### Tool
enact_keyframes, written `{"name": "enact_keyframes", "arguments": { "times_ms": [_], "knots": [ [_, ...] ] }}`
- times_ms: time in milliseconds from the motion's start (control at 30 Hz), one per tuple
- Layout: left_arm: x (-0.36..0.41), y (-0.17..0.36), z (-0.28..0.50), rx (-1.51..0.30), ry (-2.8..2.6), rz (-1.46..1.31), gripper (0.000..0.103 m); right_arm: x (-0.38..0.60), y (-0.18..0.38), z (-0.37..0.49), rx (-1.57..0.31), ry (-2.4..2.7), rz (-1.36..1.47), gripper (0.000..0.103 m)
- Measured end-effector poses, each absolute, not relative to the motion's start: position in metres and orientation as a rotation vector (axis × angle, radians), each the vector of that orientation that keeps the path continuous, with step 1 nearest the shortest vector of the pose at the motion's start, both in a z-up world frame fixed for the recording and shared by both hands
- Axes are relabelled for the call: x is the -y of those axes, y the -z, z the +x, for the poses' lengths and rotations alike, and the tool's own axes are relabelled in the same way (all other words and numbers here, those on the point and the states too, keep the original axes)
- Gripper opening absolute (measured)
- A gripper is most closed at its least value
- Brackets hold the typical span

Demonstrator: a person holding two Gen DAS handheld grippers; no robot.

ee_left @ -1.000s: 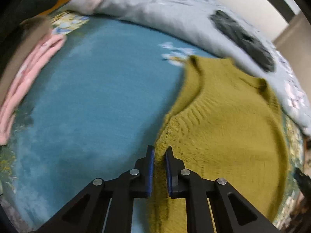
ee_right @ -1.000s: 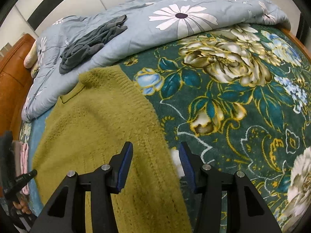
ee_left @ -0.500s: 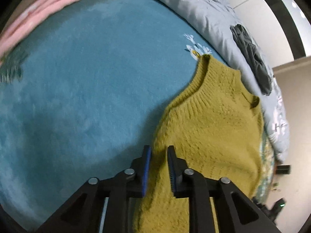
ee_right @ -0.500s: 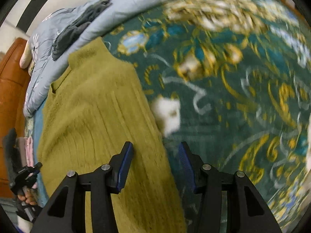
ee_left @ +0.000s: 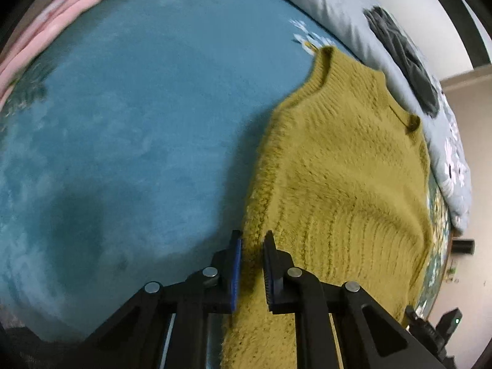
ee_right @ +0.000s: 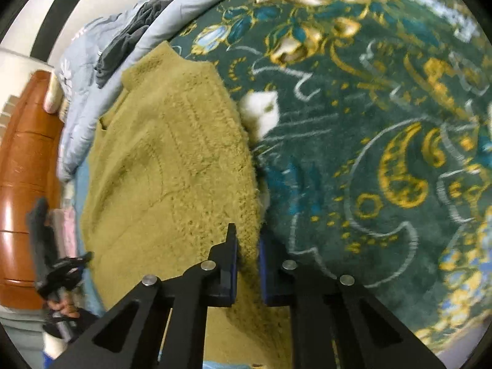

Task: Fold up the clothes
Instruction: 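Lower the sweater flat onto the sheet with both grippers, collar first, then open both grippers and release the sweater, moving toward the collar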

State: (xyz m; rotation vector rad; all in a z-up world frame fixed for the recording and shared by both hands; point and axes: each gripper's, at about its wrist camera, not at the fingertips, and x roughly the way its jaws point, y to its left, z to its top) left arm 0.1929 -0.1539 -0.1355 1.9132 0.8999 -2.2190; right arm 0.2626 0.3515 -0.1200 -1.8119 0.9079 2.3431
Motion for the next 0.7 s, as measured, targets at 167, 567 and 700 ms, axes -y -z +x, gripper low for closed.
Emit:
{"name": "enact_keyframes", "arguments": {
  "times_ms": [167,567,700],
  "knots": [
    [0.160,0.135,0.196,-1.008,2.226,1.893,0.014,-0.346,0.115,0.258,-0.839,-2.336,-1.846,0.012],
    [0.178,0.103,0.193,-1.204,2.409,1.685,0.041,-0.327,0.065,0.209,-0.546,-2.507,-1.776,0.040],
    [0.190,0.098,0.198,-1.319,2.409,1.604,0.041,-0.300,0.065,0.174,-0.479,-2.559,-1.817,0.040]
  ]
}}
